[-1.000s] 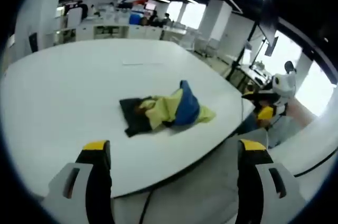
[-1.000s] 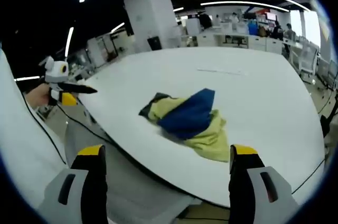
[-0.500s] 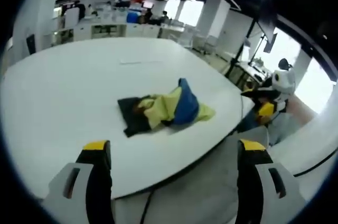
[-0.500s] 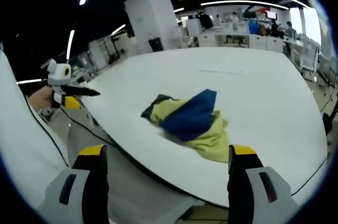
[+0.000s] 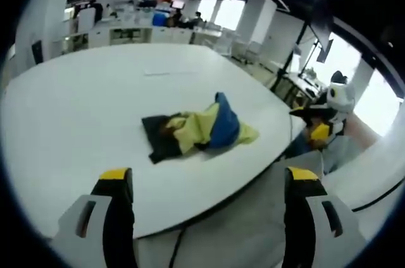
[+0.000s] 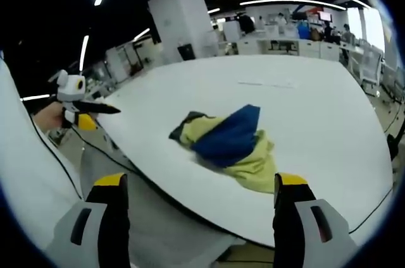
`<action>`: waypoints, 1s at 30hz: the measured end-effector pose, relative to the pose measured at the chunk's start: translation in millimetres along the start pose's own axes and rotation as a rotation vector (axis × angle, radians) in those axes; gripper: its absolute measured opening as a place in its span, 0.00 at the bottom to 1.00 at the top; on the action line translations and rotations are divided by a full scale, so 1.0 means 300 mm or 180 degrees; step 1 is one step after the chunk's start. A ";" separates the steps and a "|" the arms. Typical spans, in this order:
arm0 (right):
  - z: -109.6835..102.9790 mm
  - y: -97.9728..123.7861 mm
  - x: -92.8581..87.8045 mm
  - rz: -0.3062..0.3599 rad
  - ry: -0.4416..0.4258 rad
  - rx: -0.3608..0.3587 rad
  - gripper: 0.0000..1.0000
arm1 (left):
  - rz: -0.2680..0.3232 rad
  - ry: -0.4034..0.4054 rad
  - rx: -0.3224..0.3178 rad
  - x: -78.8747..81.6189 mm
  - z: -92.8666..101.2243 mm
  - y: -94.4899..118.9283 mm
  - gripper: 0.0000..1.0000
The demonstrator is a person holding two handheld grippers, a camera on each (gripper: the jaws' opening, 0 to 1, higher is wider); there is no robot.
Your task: Fold the garment on the visible template until the final outline fits inside the template.
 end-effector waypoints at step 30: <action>0.010 -0.014 0.006 0.0012 -0.0030 -0.0012 0.95 | -0.0054 -0.0044 -0.0024 -0.002 -0.017 -0.030 0.96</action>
Point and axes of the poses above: the point that each gripper's makers call its tool centre point, and the gripper's own axes: y roughly backward along the fingers, z roughly to its right, x roughly out of its top, the point moved 8 cm from there along y, roughly backward along the fingers, and after that the axes turned 11 degrees about -y, right-handed, at the moved point
